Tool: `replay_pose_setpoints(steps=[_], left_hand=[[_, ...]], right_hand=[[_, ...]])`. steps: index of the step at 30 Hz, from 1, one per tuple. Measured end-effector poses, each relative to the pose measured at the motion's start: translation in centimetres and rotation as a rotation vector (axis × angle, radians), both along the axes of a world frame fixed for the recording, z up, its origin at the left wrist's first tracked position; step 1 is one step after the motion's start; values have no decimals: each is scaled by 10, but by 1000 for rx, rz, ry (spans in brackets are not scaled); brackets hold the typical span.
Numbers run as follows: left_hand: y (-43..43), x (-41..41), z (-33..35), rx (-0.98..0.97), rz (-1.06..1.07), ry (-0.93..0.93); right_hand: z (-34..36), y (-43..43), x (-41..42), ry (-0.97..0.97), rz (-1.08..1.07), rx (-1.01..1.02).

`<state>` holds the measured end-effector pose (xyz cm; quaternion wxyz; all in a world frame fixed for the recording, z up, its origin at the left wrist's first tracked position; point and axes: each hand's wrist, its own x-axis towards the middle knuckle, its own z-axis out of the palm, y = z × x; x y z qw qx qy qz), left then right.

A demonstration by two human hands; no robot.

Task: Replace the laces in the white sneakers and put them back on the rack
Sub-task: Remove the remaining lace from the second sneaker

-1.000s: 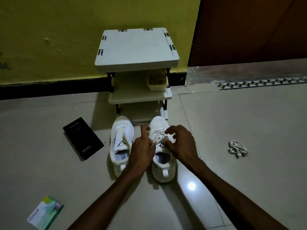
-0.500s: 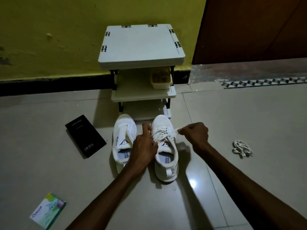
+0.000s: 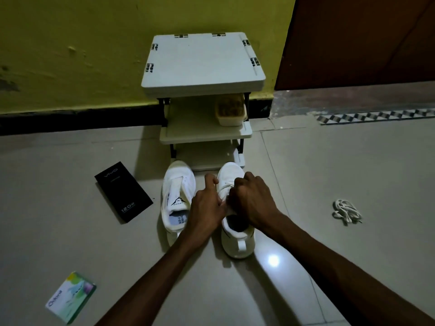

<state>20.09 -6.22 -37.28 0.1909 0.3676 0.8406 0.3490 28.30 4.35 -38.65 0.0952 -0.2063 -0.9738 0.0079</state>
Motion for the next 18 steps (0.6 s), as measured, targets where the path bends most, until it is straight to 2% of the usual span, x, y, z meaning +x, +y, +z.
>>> replay_pose_setpoints(steps=[2, 3, 6, 8, 10, 14, 18], left_hand=[[0, 0, 1, -4, -2, 9], [-1, 0, 0, -7, 0, 29], [-2, -3, -4, -7, 4, 53], [-3, -4, -7, -5, -6, 56], [-3, -5, -8, -8, -12, 58], [-2, -7, -9, -1, -7, 37], [-2, -6, -8, 15, -16, 22]], right_hand=[[3, 6, 0, 45, -6, 9], [5, 14, 2, 132, -68, -20], [20, 47, 18, 498, -408, -316], [24, 62, 29, 624, -554, -372], [22, 63, 32, 560, -524, -382], [18, 32, 22, 214, -190, -462], [14, 3, 6, -60, -49, -243]])
